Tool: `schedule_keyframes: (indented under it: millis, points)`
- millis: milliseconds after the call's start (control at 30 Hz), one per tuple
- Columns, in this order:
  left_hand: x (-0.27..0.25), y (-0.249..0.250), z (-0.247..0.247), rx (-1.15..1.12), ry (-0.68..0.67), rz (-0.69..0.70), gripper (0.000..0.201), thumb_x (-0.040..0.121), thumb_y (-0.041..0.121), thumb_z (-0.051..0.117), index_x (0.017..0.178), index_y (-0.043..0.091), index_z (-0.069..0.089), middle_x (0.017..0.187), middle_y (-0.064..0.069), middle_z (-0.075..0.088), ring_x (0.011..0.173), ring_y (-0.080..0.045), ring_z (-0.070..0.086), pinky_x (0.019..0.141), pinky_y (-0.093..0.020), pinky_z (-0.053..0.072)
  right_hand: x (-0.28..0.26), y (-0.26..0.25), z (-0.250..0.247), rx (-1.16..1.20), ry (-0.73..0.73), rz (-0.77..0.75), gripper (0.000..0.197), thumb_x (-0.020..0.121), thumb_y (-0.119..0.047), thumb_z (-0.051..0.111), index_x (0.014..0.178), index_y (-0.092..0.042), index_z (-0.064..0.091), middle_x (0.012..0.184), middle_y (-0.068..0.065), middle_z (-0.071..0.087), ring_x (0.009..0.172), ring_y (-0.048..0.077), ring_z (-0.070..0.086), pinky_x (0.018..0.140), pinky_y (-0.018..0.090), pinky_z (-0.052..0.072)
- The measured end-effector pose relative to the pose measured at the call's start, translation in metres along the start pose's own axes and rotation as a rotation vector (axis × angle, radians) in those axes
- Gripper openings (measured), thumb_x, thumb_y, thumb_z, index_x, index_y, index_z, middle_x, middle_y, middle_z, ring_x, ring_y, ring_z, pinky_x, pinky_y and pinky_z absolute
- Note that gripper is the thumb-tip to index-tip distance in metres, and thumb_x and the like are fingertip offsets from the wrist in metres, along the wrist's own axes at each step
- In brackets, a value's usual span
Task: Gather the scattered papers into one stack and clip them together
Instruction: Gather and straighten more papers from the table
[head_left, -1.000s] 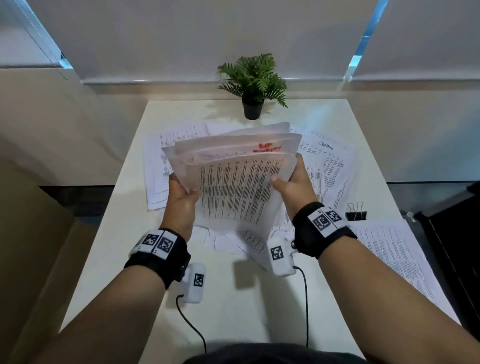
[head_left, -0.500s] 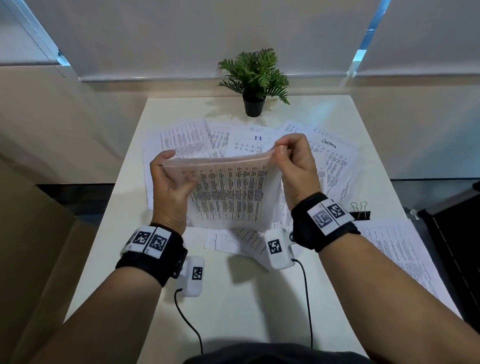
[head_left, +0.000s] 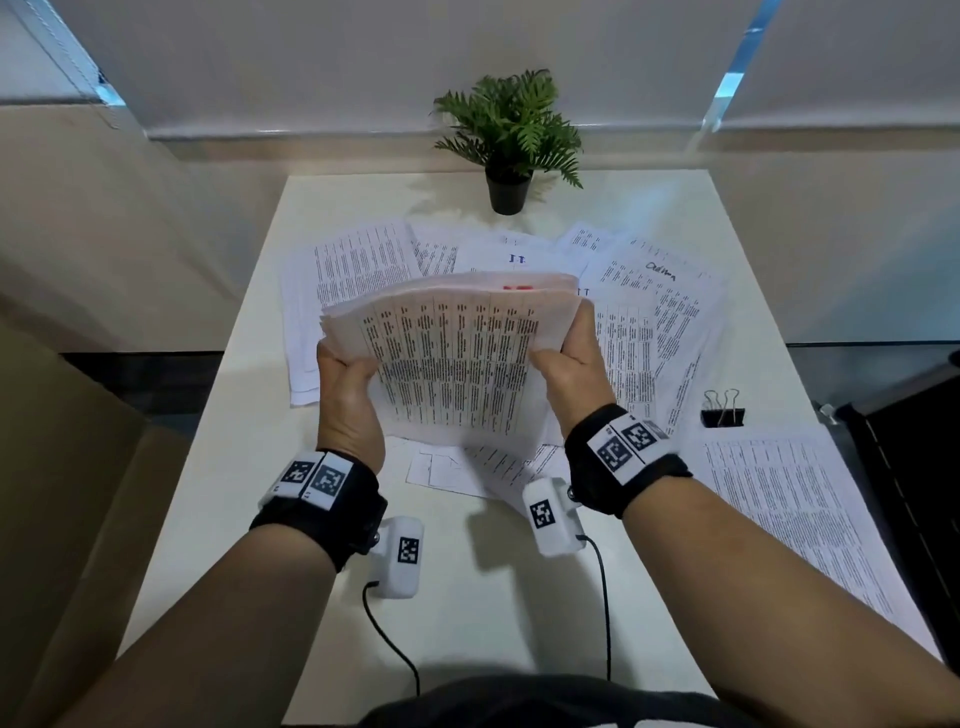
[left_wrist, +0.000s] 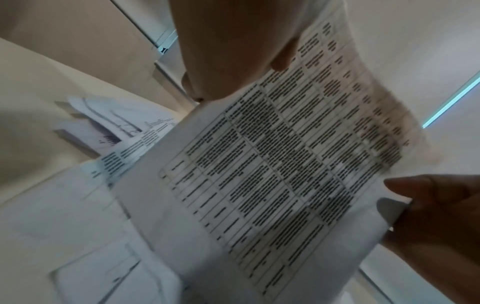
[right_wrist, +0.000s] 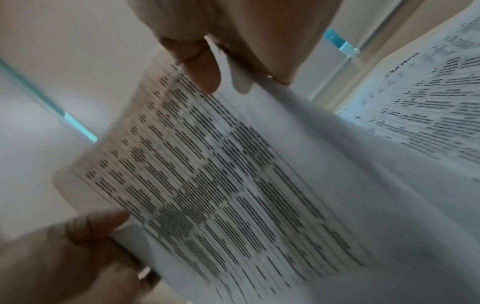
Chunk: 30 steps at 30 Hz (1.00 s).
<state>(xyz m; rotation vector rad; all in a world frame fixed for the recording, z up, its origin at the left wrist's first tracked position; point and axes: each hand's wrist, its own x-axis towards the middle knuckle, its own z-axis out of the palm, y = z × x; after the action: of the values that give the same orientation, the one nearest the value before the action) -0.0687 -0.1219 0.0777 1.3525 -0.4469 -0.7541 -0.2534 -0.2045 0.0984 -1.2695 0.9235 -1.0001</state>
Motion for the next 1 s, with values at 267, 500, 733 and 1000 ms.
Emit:
schedule_keyframes:
  millis: [267,500,733,1000]
  points:
    - [-0.006,-0.016,-0.005,0.127,0.034,-0.053,0.040,0.093,-0.001,0.052,0.132,0.006,0.048,0.119,-0.005,0.062,0.107,-0.016,0.059,0.085,-0.017,0.047,-0.012,0.036,-0.005,-0.346,0.015,-0.066,0.013,0.096,-0.004,0.040,0.104,-0.012,0.035,0.097,0.002,0.045,0.084,0.006,0.049,0.074,0.023,0.050]
    - [-0.015,-0.005,0.005,0.091,-0.001,0.041,0.047,0.096,-0.004,0.046,0.135,0.020,0.037,0.124,0.005,0.058,0.111,-0.005,0.058,0.086,-0.019,0.054,-0.014,0.030,0.003,-0.390,0.033,-0.252,0.013,0.095,-0.002,0.038,0.105,-0.010,0.035,0.101,0.009,0.045,0.085,-0.006,0.047,0.070,0.003,0.043]
    - [-0.023,-0.033,-0.005,0.210,-0.025,-0.104,0.048,0.094,-0.003,0.042,0.120,0.038,0.042,0.120,0.009,0.058,0.109,-0.004,0.055,0.104,-0.032,0.043,-0.025,0.054,0.000,-0.602,-0.015,-0.025,0.026,0.096,-0.004,0.038,0.122,-0.003,0.034,0.091,-0.002,0.044,0.070,-0.003,0.044,0.055,0.005,0.038]
    - [-0.025,-0.018,0.016,0.379,-0.134,-0.060,0.032,0.096,0.011,0.041,0.121,0.029,0.047,0.118,0.003,0.062,0.107,-0.019,0.061,0.087,-0.041,0.054,-0.024,0.031,-0.036,-0.563,0.246,-0.012,0.003,0.097,-0.009,0.043,0.099,-0.011,0.044,0.084,-0.002,0.048,0.069,0.005,0.045,0.060,0.008,0.037]
